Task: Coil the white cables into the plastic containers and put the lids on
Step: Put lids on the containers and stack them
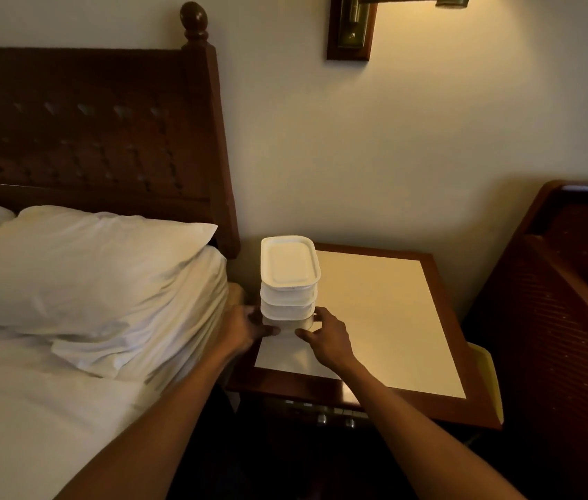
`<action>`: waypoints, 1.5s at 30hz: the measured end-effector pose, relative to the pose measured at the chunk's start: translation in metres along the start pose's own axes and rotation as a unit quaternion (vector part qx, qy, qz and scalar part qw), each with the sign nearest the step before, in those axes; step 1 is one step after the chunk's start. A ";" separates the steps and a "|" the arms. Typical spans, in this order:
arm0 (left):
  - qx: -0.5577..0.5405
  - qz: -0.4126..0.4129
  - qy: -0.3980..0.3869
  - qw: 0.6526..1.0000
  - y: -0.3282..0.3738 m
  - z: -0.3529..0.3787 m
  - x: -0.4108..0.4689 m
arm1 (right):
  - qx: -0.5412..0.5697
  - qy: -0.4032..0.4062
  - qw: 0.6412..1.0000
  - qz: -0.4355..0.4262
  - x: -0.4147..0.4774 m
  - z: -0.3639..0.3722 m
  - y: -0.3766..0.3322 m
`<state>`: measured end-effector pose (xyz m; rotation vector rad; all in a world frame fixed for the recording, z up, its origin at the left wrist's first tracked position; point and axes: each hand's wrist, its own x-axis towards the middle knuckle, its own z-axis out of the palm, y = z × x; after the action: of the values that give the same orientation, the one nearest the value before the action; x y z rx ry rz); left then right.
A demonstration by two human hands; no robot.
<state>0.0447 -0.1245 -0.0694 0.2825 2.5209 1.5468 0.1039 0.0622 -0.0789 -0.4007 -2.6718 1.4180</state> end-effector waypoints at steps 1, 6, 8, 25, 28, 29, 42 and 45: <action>-0.009 -0.003 0.003 1.000 0.001 0.006 0.002 | 0.002 0.004 1.000 0.001 0.002 -0.004 0.003; -0.031 -0.006 0.010 0.999 0.002 0.042 0.016 | 0.024 0.037 0.999 0.029 0.013 -0.032 0.023; -0.042 -0.019 0.001 0.999 0.006 0.055 0.018 | 0.038 0.061 0.996 0.048 0.015 -0.043 0.033; -0.111 -0.071 -0.049 0.990 0.006 0.052 0.058 | 0.106 0.128 0.986 0.001 0.011 -0.020 0.042; -0.117 -0.069 -0.023 0.991 0.004 0.054 0.058 | 0.102 0.123 0.987 -0.002 0.005 -0.030 0.039; -0.111 -0.065 -0.016 0.992 0.003 0.054 0.057 | 0.101 0.120 0.988 -0.005 0.004 -0.034 0.040; -0.045 -0.032 -0.008 0.998 0.006 0.066 0.065 | 0.121 0.082 0.987 0.074 0.021 -0.068 0.049; -0.021 -0.036 -0.005 0.999 0.007 0.063 0.074 | 0.120 0.090 0.986 0.076 0.031 -0.064 0.047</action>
<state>-0.0112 -0.0485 -0.0943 0.1910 2.4597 1.5656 0.0961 0.1471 -0.0825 -0.6850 -2.3372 1.6358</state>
